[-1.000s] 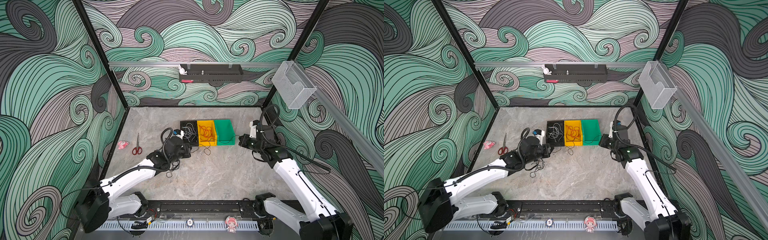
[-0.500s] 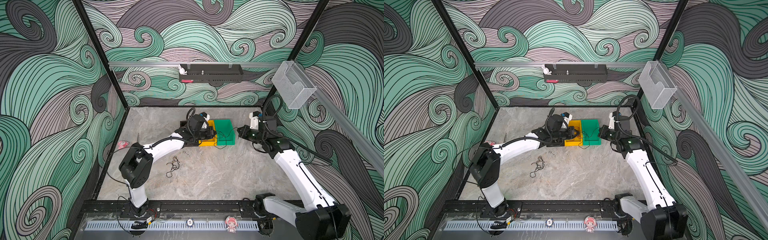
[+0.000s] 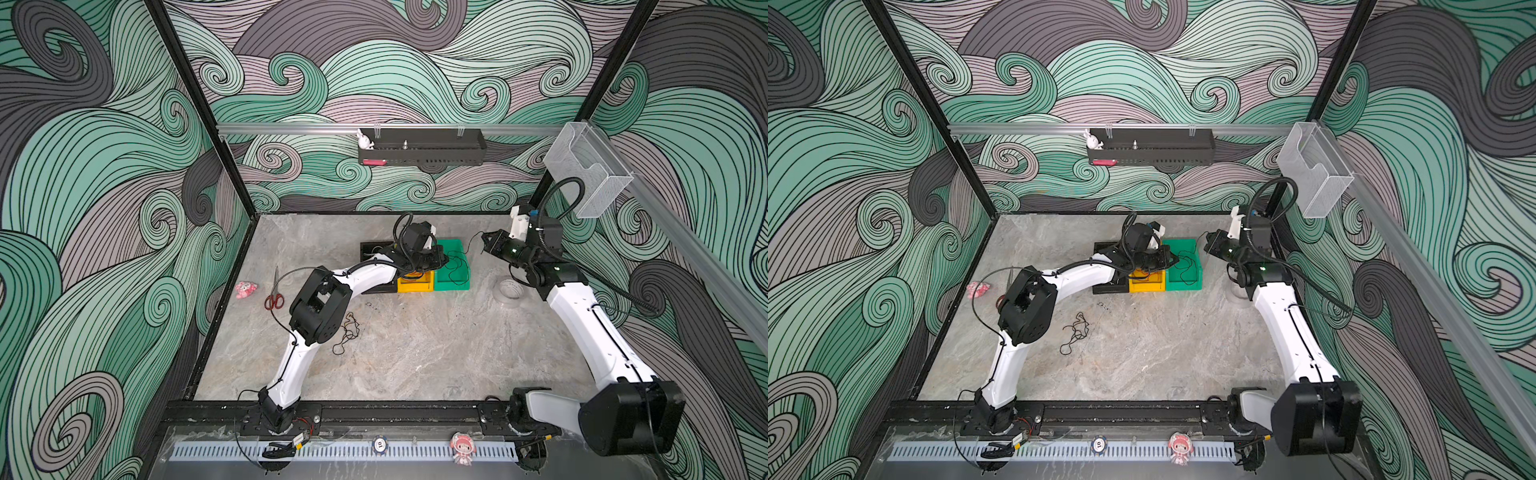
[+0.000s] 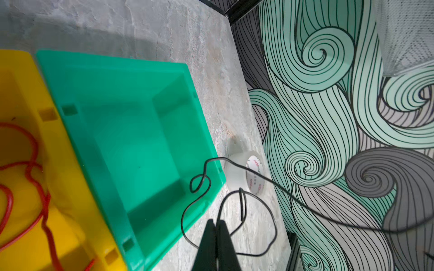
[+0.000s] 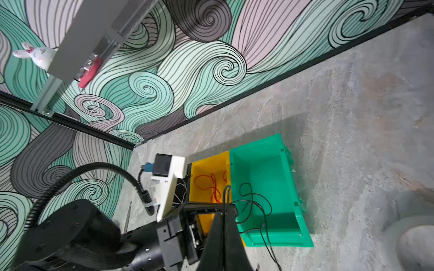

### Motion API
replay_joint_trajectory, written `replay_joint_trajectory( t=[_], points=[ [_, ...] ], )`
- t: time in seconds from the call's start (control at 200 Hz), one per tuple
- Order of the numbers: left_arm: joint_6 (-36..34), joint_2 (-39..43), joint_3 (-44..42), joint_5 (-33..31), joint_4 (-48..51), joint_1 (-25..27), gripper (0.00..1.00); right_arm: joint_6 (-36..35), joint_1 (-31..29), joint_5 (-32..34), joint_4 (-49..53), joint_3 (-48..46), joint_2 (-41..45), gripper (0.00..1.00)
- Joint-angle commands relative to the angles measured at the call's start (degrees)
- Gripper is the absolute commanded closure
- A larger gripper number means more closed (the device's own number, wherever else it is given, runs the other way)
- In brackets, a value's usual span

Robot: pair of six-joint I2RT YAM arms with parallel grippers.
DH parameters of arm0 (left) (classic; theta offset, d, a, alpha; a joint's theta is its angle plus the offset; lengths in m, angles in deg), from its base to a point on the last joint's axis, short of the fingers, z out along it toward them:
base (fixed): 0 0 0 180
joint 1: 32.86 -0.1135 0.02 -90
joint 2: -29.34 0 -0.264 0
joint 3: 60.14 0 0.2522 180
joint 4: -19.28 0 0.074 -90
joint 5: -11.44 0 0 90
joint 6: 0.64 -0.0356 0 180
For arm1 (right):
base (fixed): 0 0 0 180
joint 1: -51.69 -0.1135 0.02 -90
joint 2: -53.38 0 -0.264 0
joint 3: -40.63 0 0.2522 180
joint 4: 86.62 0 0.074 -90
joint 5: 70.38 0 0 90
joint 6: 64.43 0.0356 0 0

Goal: Untangle the cables
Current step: 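Lower the wire into the green bin, open the right gripper while the left draws back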

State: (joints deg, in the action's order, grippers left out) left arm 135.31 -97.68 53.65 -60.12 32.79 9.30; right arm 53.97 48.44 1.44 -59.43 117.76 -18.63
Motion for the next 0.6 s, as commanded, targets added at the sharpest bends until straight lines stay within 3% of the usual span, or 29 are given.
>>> replay_joint_trajectory(
  t=[0.0,0.145,0.29,0.595],
  points=[
    [0.2,-2.6,4.7,-5.5,1.7,0.3,1.00,0.4,0.4,-3.5,-5.6,0.7,-0.8,0.98],
    [-3.2,-6.7,10.2,-10.0,7.5,0.5,1.00,-1.2,0.7,-4.3,-7.5,0.8,-2.0,0.98],
    [-4.9,-10.5,15.1,-10.5,10.7,0.8,1.00,-3.4,0.8,-4.5,-9.1,0.5,-3.3,0.98],
    [-5.8,-11.2,17.8,-10.8,13.6,1.0,0.61,-5.3,0.9,-1.1,-10.6,-0.7,-9.5,0.98]
  ],
)
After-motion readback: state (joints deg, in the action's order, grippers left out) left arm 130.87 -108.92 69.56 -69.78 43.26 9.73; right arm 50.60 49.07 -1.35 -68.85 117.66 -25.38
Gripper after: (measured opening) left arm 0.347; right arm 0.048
